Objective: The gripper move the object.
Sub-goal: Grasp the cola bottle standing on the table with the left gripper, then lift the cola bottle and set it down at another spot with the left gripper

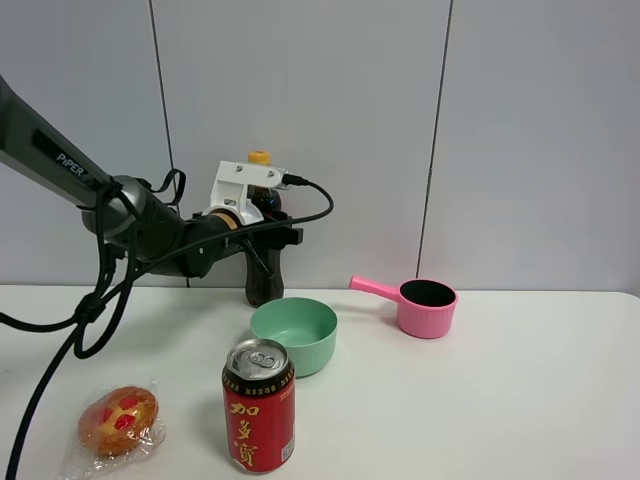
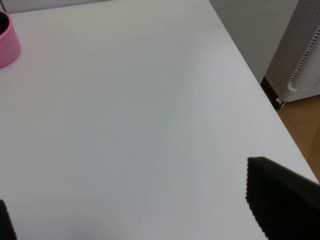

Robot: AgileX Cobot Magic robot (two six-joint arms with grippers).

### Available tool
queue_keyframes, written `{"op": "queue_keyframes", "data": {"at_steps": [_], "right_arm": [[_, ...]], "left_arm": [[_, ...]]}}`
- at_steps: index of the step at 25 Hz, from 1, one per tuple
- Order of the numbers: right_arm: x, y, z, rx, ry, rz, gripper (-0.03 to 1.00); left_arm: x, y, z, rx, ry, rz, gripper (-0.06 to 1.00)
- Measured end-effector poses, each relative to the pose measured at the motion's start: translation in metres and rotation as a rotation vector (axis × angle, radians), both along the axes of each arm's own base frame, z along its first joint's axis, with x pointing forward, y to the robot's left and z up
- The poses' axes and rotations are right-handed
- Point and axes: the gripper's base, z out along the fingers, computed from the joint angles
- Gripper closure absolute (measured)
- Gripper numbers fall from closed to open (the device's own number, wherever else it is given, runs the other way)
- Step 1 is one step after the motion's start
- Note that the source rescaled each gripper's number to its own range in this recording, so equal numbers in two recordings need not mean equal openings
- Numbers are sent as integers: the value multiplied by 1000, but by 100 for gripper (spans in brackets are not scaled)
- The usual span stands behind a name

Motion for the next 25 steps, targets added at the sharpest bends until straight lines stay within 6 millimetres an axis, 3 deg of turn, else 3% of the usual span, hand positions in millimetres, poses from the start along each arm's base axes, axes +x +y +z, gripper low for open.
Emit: {"op": "queue_keyframes", "data": {"at_steps": [4,9,11,19,25], "right_arm": [[0,0,0,0,0,0,-3],[0,0,0,0,0,0,-3],[0,0,0,0,0,0,-3],[0,0,0,0,0,0,-3],[0,0,0,0,0,0,-3]], "left_arm": [[-1,-2,8,33,47,-22,94],[-7,-2,34,118,133,-73,94],[-11,-2,53,146,145,-94,94],[-39,2,164,103,28,-130,94],[-65,-4,211,93,-21,-169,94]]}}
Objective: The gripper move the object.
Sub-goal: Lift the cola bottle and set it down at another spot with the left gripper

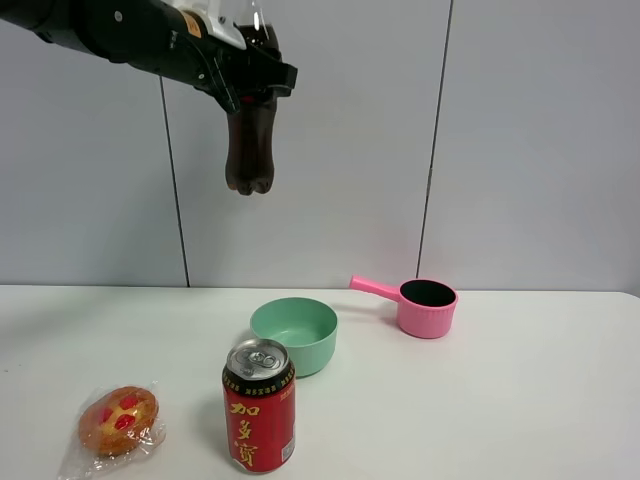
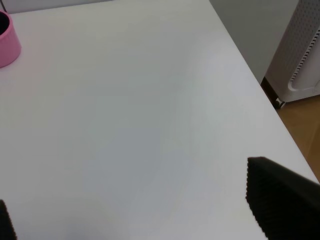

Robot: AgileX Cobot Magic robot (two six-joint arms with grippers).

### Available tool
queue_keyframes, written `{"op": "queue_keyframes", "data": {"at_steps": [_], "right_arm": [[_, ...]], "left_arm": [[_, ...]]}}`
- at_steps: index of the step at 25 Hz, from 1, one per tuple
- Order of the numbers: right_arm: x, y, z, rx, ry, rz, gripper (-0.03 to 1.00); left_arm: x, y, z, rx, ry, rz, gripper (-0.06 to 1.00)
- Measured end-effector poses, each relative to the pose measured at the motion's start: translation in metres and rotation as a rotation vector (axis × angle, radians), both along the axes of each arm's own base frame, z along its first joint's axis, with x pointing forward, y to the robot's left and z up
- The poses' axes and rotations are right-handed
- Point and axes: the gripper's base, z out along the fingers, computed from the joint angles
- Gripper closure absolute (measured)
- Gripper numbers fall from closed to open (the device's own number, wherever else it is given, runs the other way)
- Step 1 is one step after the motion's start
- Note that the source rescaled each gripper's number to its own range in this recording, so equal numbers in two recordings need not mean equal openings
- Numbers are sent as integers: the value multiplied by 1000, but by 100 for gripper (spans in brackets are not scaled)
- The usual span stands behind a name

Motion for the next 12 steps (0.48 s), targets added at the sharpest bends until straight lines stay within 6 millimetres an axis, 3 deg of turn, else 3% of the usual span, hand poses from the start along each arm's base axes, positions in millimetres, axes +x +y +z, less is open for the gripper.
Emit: {"op": "queue_keyframes", "data": {"at_steps": [8,12], "right_arm": [[0,0,0,0,0,0,-3],[0,0,0,0,0,0,-3]], "left_arm": [[-35,-49,20,-109,-57,-230,94],[-55,-71,21,-205,-73,-566,94]]}}
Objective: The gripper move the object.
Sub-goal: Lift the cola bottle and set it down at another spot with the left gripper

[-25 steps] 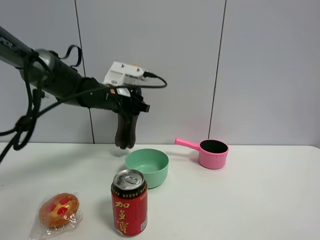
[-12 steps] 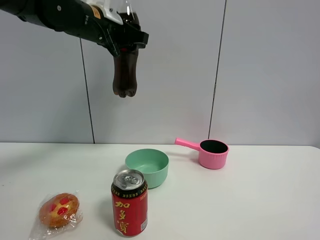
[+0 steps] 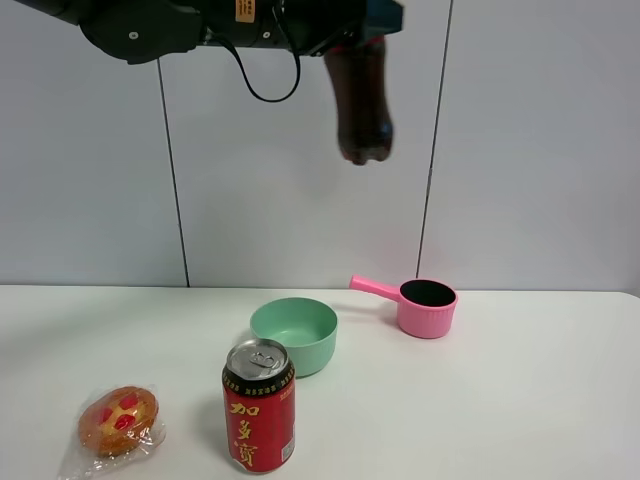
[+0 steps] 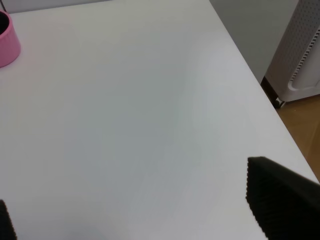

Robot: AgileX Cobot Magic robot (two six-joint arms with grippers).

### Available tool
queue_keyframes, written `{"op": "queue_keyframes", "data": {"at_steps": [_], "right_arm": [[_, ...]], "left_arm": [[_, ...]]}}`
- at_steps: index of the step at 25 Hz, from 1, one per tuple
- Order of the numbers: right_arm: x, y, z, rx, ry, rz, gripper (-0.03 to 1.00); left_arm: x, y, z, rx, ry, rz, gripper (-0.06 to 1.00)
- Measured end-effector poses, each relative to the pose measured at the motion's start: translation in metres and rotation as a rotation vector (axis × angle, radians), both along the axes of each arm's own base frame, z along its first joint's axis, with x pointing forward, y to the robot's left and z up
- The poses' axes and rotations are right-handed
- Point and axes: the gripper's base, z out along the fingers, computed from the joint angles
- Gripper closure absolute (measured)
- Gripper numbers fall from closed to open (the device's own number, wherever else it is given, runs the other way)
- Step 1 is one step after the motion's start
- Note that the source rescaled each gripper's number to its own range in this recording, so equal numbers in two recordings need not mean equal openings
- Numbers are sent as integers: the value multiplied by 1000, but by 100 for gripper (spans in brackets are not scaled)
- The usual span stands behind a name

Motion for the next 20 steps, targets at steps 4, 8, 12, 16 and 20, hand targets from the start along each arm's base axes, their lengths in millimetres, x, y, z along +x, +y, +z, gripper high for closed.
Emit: {"op": "queue_keyframes", "data": {"at_steps": [4,8,12,16,20], "right_arm": [[0,0,0,0,0,0,-3],[0,0,0,0,0,0,-3],[0,0,0,0,0,0,-3],[0,0,0,0,0,0,-3],[0,0,0,0,0,0,-3]], "left_arm": [[-19,-21,-22,30,58,-283,94],[-7,-26,-57,87,120,-292,94],[6,-30,-89,97,179,-267,94],[10,-34,-110,101,144,-289,94],[12,-40,-126,92,108,-338,94]]}}
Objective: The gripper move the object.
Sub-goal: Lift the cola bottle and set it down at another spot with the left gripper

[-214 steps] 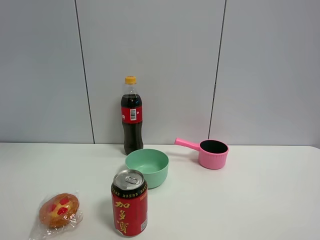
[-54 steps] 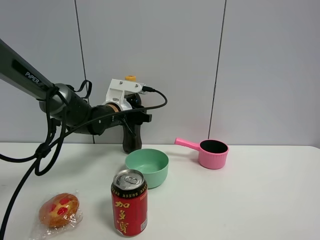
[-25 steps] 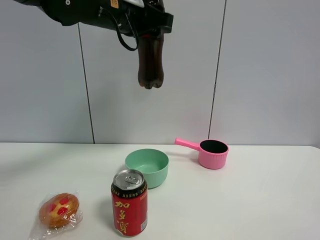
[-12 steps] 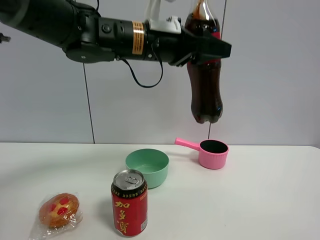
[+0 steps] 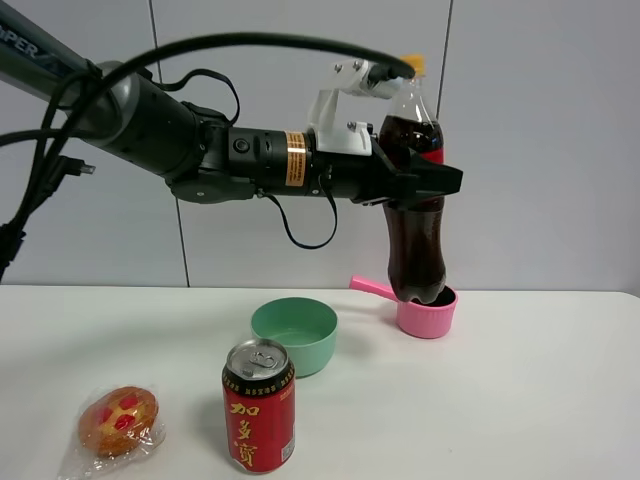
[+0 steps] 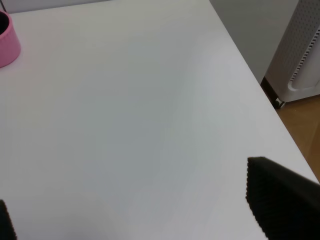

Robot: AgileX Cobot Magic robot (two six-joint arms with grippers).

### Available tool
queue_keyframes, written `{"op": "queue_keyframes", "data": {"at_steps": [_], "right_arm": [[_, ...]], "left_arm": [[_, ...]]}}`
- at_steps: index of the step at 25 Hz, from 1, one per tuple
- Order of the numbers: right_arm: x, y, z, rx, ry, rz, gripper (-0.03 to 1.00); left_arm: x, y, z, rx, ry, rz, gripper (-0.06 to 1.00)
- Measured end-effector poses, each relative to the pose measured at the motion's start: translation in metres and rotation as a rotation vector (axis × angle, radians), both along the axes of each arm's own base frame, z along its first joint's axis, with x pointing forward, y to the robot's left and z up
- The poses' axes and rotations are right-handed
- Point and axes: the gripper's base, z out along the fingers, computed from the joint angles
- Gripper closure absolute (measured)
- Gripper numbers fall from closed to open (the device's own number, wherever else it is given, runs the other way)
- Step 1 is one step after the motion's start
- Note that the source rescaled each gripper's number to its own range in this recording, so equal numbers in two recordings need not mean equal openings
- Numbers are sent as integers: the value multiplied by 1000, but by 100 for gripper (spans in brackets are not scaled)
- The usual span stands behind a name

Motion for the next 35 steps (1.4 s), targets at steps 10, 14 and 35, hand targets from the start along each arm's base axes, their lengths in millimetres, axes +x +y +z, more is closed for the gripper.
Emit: {"op": "queue_keyframes", "data": {"at_steps": [10,14,35], "right_arm": [[0,0,0,0,0,0,-3],[0,0,0,0,0,0,-3],[0,0,0,0,0,0,-3]], "left_arm": [[16,-25,-37,23,-44,-73,94],[20,-29,-56,49,-37,-93,94],[20,-30,-97,156,-58,-121,94]]}}
